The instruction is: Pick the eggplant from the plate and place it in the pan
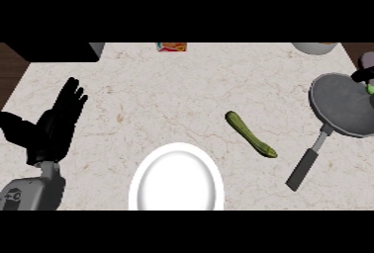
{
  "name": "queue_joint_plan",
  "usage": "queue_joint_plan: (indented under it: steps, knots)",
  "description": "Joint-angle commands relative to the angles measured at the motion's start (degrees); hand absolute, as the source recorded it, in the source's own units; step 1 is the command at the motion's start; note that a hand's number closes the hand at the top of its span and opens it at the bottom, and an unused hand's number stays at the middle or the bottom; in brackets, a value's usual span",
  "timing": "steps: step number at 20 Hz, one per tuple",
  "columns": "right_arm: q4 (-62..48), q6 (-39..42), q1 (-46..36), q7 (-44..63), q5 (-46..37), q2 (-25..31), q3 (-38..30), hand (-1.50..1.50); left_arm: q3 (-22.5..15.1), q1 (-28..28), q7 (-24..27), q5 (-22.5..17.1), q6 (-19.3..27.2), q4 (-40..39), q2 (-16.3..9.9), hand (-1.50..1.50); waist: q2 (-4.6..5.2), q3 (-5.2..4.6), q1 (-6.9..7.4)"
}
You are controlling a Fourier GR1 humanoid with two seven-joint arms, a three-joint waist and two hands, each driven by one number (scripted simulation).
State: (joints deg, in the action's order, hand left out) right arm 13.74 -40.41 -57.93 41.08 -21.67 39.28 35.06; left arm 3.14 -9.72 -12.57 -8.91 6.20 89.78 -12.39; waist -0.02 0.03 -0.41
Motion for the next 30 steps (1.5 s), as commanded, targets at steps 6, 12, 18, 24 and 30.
queue_joint_plan:
  steps: [6,12,18,24,30]
  knots:
    - [-6.3,-1.5,7.5,-14.2,4.3,0.5,-8.6,1.50,0.7,0.4,0.7,-0.9,-2.3,1.6,-0.4,0.00,0.67,0.09,2.04]
    - [-6.4,-3.6,14.8,-17.2,14.4,-1.1,-18.8,-1.50,0.2,1.2,2.2,0.6,-1.4,0.5,0.5,0.00,0.95,0.26,1.77]
    - [-5.8,-3.2,15.6,-26.6,17.0,-1.2,-23.3,-1.50,0.1,-0.4,-2.6,0.0,-0.9,3.5,0.5,0.00,0.66,0.17,1.96]
    - [3.8,-10.7,19.4,-37.6,26.0,-0.3,-33.3,-1.50,-0.1,-2.2,-2.5,1.5,0.7,1.3,1.4,0.00,0.14,0.16,-0.15]
    - [18.0,-10.0,30.3,-47.7,36.2,-1.3,-43.6,-1.50,3.6,1.9,1.9,-0.6,-2.9,-2.0,-1.1,0.00,-0.60,-0.07,-2.24]
